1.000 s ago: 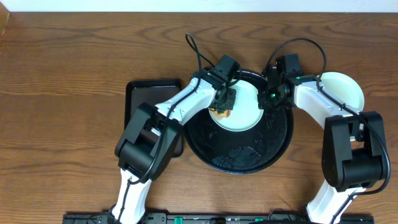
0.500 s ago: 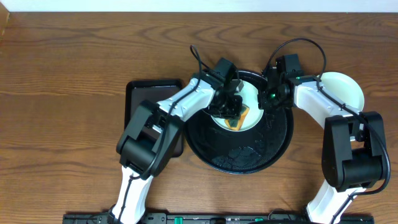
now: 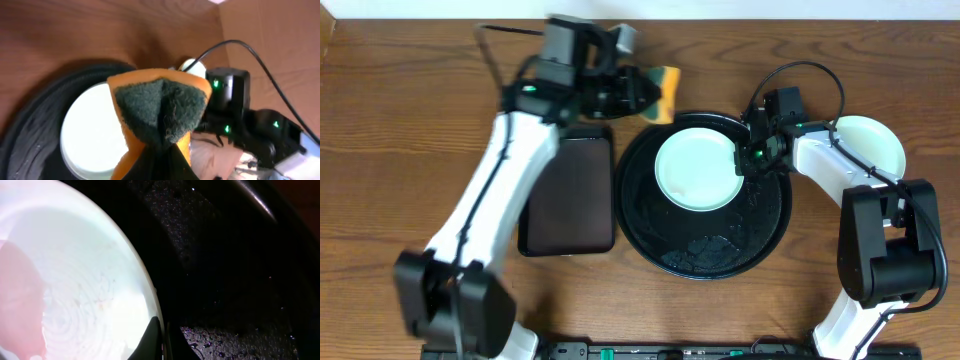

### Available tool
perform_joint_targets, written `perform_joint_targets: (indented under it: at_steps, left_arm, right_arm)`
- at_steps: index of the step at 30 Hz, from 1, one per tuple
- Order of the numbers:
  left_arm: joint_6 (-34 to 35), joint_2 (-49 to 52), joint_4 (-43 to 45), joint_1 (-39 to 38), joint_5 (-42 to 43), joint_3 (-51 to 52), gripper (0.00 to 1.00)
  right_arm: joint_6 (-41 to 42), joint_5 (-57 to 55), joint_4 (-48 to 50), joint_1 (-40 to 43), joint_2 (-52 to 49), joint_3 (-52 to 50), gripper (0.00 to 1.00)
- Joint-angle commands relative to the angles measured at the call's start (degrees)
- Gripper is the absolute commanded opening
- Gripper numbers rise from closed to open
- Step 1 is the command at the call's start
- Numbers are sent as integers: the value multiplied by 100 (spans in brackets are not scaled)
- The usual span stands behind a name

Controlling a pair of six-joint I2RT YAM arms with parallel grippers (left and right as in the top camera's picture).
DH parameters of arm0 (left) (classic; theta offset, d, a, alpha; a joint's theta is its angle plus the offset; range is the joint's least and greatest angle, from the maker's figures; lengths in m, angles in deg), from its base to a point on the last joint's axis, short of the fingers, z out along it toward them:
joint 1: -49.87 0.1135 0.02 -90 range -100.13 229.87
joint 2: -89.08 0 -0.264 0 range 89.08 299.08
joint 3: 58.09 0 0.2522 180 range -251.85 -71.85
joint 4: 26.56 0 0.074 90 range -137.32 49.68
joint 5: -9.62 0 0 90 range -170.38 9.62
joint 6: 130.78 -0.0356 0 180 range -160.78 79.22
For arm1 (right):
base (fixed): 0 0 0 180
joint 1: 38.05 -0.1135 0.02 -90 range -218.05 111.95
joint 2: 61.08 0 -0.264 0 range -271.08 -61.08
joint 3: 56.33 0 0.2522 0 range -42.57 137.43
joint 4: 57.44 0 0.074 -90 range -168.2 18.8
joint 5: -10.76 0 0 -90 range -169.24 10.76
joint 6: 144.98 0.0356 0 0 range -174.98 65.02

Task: Clean dirty plates on tray and stack at the side
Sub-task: 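Return the sponge with left gripper to the small black tray, then lift the last green plate with right gripper and carry it right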

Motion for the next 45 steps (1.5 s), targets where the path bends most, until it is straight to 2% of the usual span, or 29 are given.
perform_joint_targets:
  at_steps: [1, 5, 8, 10, 17, 24, 27, 29, 32, 36, 41, 45]
  left_arm:
    - [-546, 125, -844, 258, -586, 59, 7]
    - [-776, 146, -1637, 452, -1847, 284, 8]
    - [-774, 146, -1738, 461, -2815, 632, 7]
    - [-774, 146, -1637, 461, -3093, 896, 8]
    - [-772, 157, -868, 461, -3204, 1799, 8]
    - [-776, 168, -682, 461, -3252, 2020, 8]
    - [-776, 168, -678, 461, -3252, 2020, 8]
    - [-776, 168, -678, 461, -3252, 2020, 8]
    - [-778, 168, -678, 461, -3305, 2020, 8]
    - [-780, 168, -686, 461, -3421, 2020, 8]
    - [-780, 168, -686, 461, -3421, 2020, 8]
    - [-796, 168, -682, 461, -3421, 2020, 8]
  right_arm:
    - [-76, 7, -17, -68, -63, -68, 1]
    - [-76, 7, -15, -66, -63, -68, 1]
    - [-76, 7, -11, -66, -63, -68, 1]
    - [-76, 7, -11, -68, -63, -68, 1]
    - [-79, -22, 28, -68, -109, -70, 6]
    - [-79, -17, 199, -70, -369, -70, 10]
    - [-76, -13, 284, -72, -404, -68, 1]
    - [-76, 118, 256, -72, -328, 7, 1]
    - [-157, 251, 96, -72, -66, 236, 1]
    - [-634, -258, -136, -74, 540, 581, 1]
    - [-1408, -511, -133, -74, 1493, 612, 1]
    - [-1720, -511, -151, -76, 2081, 610, 1]
